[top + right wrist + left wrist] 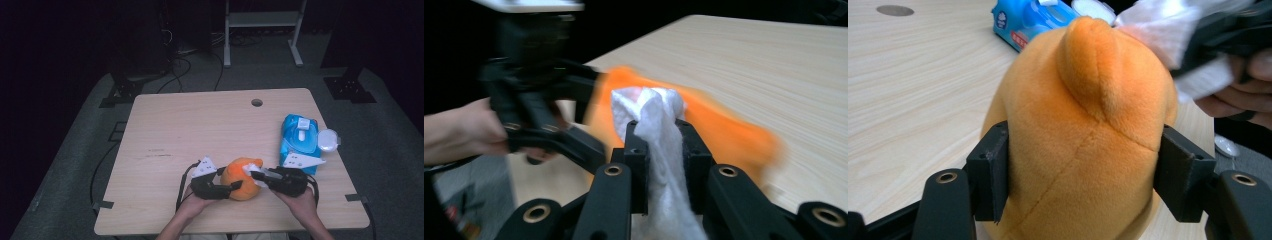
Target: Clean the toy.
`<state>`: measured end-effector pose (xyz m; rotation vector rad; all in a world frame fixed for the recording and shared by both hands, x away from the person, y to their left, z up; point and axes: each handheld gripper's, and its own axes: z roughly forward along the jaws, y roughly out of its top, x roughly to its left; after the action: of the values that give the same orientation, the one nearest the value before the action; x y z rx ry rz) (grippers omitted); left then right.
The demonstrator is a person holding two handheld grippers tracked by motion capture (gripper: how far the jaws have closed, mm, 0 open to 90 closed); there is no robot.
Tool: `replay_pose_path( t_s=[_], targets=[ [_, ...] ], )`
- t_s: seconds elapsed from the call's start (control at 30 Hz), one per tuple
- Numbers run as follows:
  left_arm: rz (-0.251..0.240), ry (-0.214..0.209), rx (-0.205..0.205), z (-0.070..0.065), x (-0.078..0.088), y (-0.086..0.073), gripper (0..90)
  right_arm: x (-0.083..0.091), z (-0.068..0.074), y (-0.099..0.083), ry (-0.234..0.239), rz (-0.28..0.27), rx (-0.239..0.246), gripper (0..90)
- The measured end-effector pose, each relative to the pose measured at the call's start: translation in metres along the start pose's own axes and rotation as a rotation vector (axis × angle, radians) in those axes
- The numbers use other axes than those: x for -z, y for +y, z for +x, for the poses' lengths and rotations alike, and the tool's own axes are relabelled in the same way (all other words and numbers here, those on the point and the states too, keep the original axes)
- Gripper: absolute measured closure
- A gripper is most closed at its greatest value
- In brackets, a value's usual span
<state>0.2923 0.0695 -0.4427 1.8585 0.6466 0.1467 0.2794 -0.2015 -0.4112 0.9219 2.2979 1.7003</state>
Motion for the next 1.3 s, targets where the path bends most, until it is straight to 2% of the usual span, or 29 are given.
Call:
replay_pose_path(
  t_s=[0.07, 0.1, 0.2, 0.23, 0.27, 0.33, 0.37, 0.4, 0.43, 0.47, 0.53, 0.57, 0.6, 0.63, 0.7, 0.77, 0.8, 0.9, 1.0, 1.03, 1.07, 1.1, 1.13, 1.17, 1.2, 1.27, 1.3],
  targets=[
    [0.009, 0.005, -0.029, -0.004, -0.001, 0.000, 33.0, -0.004, 0.009, 0.004, 0.012, 0.014, 0.048, 77.4],
    [0.009, 0.004, -0.035, -0.006, -0.001, -0.001, 33.0, -0.004, 0.009, 0.006, 0.011, 0.013, 0.052, 77.4],
    [0.023, 0.000, -0.091, -0.014, -0.003, -0.002, 32.6, 0.002, -0.004, 0.005, -0.020, -0.004, 0.006, 77.3],
    [0.029, -0.007, -0.112, -0.017, -0.004, -0.001, 31.3, 0.005, -0.011, 0.003, -0.049, -0.001, -0.016, 77.1],
    [0.033, -0.024, -0.131, -0.018, -0.004, -0.001, 28.8, 0.007, -0.018, 0.000, -0.056, 0.004, -0.041, 77.1],
    [0.024, -0.073, -0.125, -0.017, -0.003, 0.000, 23.4, 0.011, -0.024, -0.003, -0.074, 0.017, -0.065, 77.3],
    [0.016, -0.076, -0.125, -0.015, -0.002, 0.001, 21.7, 0.011, -0.025, -0.003, -0.088, 0.026, -0.059, 77.6],
    [0.022, -0.053, -0.132, -0.015, -0.003, 0.001, 18.7, 0.012, -0.026, -0.003, -0.078, 0.032, -0.062, 77.7],
    [0.027, -0.037, -0.139, -0.014, -0.005, 0.000, 16.6, 0.013, -0.026, -0.003, -0.039, 0.020, -0.083, 77.7],
    [0.028, -0.035, -0.134, -0.014, -0.007, -0.001, 15.6, 0.012, -0.023, -0.002, -0.014, 0.005, -0.081, 77.6],
    [0.024, -0.035, -0.148, -0.015, -0.010, -0.003, 18.4, 0.007, -0.013, 0.001, 0.045, -0.020, -0.066, 77.6],
    [0.028, -0.018, -0.178, -0.018, -0.009, -0.002, 24.0, 0.004, -0.006, 0.003, 0.069, -0.026, -0.050, 77.6],
    [0.024, 0.009, -0.210, -0.021, -0.008, -0.001, 29.7, 0.001, 0.000, 0.006, 0.061, -0.023, -0.020, 77.6],
    [0.017, 0.023, -0.223, -0.023, -0.006, 0.000, 34.5, 0.000, 0.004, 0.009, 0.049, -0.023, 0.001, 77.6],
    [-0.009, 0.046, -0.227, -0.024, -0.002, 0.003, 37.8, 0.002, 0.000, 0.010, 0.038, -0.043, -0.014, 77.5],
    [-0.016, 0.102, -0.271, -0.027, 0.002, 0.009, 38.1, 0.005, -0.006, 0.007, 0.001, -0.055, -0.037, 77.5],
    [-0.009, 0.137, -0.309, -0.030, 0.003, 0.010, 38.1, 0.005, -0.006, 0.005, -0.006, -0.049, -0.036, 77.5],
    [0.020, 0.198, -0.341, -0.031, 0.001, 0.007, 38.3, -0.002, -0.004, 0.003, -0.016, -0.043, -0.042, 77.5],
    [0.037, 0.171, -0.342, -0.032, 0.000, 0.008, 36.8, -0.005, -0.002, 0.002, -0.059, -0.096, -0.040, 77.4],
    [0.039, 0.158, -0.334, -0.032, 0.000, 0.007, 34.9, -0.006, -0.002, 0.002, -0.055, -0.089, -0.036, 77.4],
    [0.049, 0.127, -0.325, -0.031, 0.000, 0.006, 32.3, -0.007, -0.003, 0.001, -0.050, -0.078, -0.032, 77.4],
    [0.041, 0.071, -0.293, -0.028, 0.002, 0.006, 28.0, -0.007, -0.004, 0.000, -0.046, -0.062, -0.030, 77.4],
    [0.024, 0.046, -0.262, -0.026, 0.004, 0.006, 25.4, -0.007, -0.007, -0.002, -0.035, -0.037, -0.041, 77.4],
    [-0.014, 0.014, -0.209, -0.020, 0.009, 0.006, 24.4, -0.007, -0.009, -0.002, -0.023, -0.018, -0.048, 77.4],
    [-0.033, 0.007, -0.176, -0.017, 0.012, 0.007, 23.3, -0.004, -0.011, -0.004, -0.015, 0.004, -0.055, 77.4],
    [-0.025, 0.029, -0.172, -0.014, 0.012, 0.007, 22.2, 0.000, -0.012, -0.006, -0.004, 0.045, -0.064, 77.5],
    [-0.015, 0.026, -0.163, -0.013, 0.011, 0.006, 23.7, 0.002, -0.012, -0.006, -0.004, 0.064, -0.062, 77.5]
  ],
)
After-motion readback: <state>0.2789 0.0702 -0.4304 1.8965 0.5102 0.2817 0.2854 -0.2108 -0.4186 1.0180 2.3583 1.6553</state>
